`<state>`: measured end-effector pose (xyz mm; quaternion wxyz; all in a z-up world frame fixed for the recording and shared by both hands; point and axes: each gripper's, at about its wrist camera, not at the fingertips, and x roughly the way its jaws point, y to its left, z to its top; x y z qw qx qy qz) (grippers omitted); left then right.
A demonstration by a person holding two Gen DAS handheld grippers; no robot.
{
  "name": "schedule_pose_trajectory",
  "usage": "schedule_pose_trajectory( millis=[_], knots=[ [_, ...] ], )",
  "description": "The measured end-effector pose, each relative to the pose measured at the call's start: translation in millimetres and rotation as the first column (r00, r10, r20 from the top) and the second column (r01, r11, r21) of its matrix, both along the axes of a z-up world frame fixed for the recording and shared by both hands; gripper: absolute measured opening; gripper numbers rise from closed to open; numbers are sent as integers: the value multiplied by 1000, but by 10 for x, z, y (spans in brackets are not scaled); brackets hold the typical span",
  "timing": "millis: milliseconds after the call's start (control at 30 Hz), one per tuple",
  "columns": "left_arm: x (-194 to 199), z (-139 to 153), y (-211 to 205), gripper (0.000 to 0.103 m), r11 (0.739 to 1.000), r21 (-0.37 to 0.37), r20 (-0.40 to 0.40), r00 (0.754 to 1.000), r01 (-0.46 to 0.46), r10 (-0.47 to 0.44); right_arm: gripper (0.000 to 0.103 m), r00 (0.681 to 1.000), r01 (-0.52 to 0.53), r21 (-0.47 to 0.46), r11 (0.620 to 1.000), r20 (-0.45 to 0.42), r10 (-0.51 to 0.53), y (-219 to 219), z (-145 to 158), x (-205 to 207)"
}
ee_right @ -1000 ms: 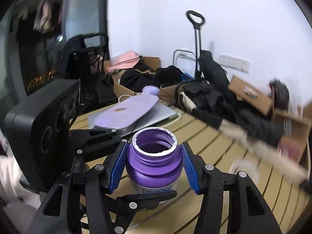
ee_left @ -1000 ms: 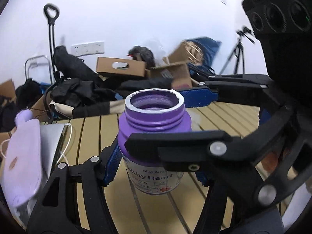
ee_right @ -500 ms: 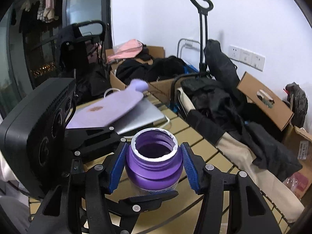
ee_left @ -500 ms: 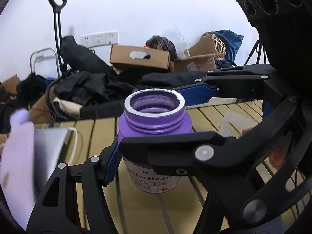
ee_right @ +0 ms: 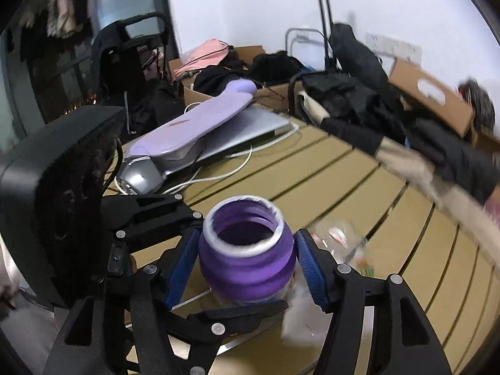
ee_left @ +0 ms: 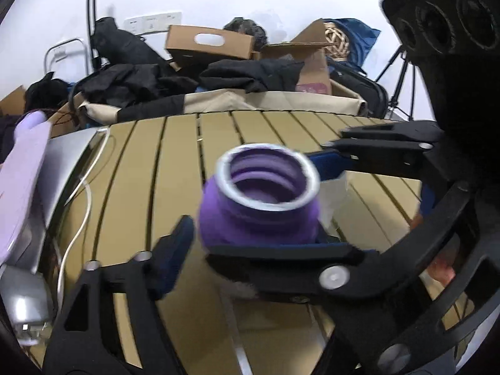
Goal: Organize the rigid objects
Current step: 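Open both tools and release the upright bottle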
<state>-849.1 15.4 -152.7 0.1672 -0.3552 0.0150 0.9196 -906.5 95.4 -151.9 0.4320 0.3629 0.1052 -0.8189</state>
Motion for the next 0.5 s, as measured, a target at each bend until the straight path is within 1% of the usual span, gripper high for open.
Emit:
schedule_pose_trajectory(
  millis=[67, 100, 133, 200, 267, 333, 400, 433, 500],
  knots=[
    [65, 7, -73, 77, 999, 7, 30, 999, -43, 43, 69, 1000, 16, 12, 1000, -3, -16, 11, 35, 89],
    [140, 36, -123, 77, 998, 21, 41, 998, -56, 55, 72, 1000, 24, 15, 1000, -6, -24, 29, 77, 161],
    [215, 70, -159, 78, 997, 26, 42, 997, -66, 65, 79, 999, 38, 20, 999, -14, -38, 56, 129, 238],
    [422, 177, -234, 84, 997, 24, 22, 997, -76, 75, 81, 997, 72, 13, 997, -38, -71, 187, 301, 455],
    [645, 279, -285, 86, 997, 11, -7, 997, -83, 83, 81, 993, 100, -20, 995, -55, -101, 369, 487, 676],
    [891, 406, -356, 87, 996, 8, -21, 996, -90, 90, 83, 989, 132, -50, 990, -58, -134, 595, 684, 919],
    [1160, 537, -426, 93, 995, 6, -34, 994, -104, 104, 87, 979, 180, -45, 983, -91, -184, 820, 865, 1210],
    [1244, 590, -450, 93, 994, 3, -43, 993, -112, 112, 87, 975, 196, -39, 980, -102, -199, 886, 917, 1308],
    [1495, 732, -502, 95, 991, -5, -71, 989, -131, 131, 87, 957, 260, -30, 965, -124, -261, 1081, 1035, 1562]
  ],
)
